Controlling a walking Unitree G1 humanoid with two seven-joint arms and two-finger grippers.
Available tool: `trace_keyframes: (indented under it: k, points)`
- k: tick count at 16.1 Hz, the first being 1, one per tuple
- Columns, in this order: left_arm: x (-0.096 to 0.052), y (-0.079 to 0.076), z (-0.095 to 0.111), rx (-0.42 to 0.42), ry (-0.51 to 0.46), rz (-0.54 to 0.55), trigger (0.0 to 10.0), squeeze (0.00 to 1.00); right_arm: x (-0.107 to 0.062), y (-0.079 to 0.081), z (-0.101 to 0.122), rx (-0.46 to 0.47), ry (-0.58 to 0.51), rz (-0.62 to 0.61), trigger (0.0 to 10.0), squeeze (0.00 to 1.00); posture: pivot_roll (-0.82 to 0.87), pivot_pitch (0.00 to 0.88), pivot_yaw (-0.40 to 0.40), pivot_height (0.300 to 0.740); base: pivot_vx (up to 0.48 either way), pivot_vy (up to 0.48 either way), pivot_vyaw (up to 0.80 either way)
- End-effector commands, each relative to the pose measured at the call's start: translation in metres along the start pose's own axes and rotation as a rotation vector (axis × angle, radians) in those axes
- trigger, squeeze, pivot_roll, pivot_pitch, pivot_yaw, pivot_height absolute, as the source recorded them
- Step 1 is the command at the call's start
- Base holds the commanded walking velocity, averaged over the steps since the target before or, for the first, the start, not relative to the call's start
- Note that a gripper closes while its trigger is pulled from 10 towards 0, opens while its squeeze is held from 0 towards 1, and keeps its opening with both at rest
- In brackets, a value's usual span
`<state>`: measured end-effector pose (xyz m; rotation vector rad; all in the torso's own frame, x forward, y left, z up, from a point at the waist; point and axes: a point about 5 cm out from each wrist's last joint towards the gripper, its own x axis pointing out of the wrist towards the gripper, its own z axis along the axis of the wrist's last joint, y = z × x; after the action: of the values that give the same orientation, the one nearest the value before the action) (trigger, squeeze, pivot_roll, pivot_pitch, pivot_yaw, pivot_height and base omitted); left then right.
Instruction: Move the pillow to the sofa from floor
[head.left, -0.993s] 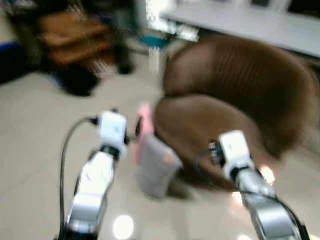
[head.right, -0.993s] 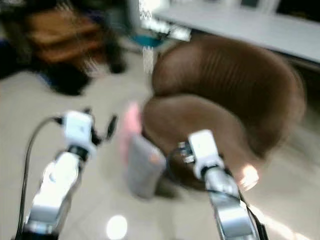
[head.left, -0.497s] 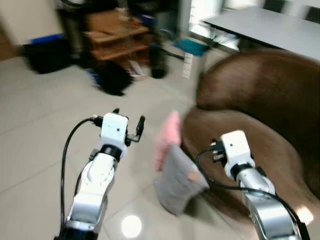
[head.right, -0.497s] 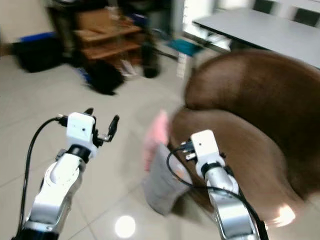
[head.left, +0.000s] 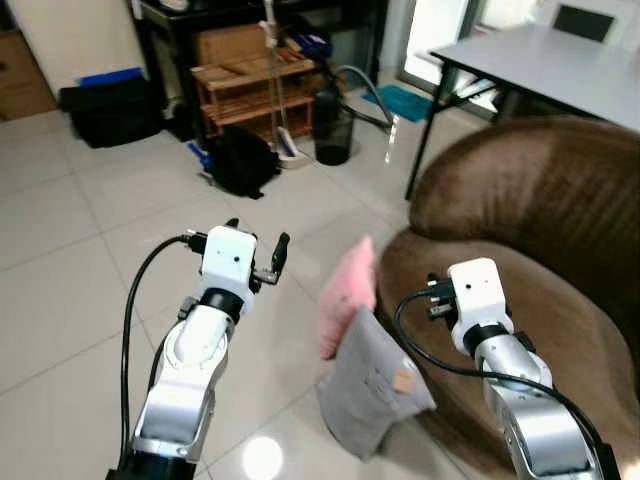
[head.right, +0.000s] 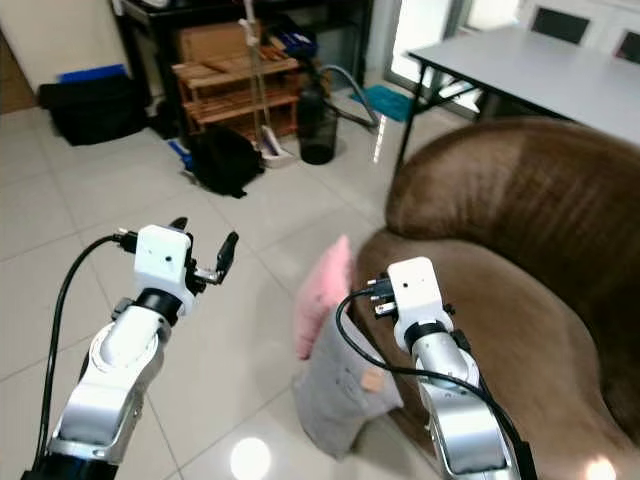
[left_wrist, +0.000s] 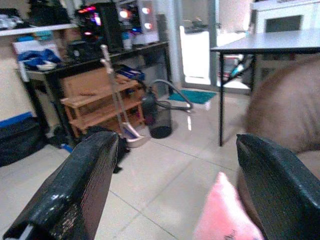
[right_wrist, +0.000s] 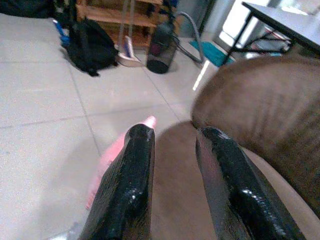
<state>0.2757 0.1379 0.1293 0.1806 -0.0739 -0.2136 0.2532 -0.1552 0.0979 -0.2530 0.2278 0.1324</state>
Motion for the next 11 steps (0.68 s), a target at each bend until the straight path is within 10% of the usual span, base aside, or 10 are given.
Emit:
trace_keyframes:
  k: [1, 11]
  points:
    - [-0.0002, 0.0065, 0.001, 0.008, -0.001, 0.015, 10.0, 0.0, 0.0007, 0.0033, 0.0038, 0.017, -0.013, 0.003, 10.0, 0.0, -0.05, 0.032, -0.011, 0.74, 0.409, 0.0, 0.0]
    - [-0.001, 0.0056, 0.0002, 0.0, 0.006, 0.021, 10.0, 0.0, -0.0003, 0.0019, 0.0021, 0.012, -0.006, -0.003, 10.0, 0.0, -0.05, 0.035, -0.012, 0.74, 0.327, 0.0, -0.21]
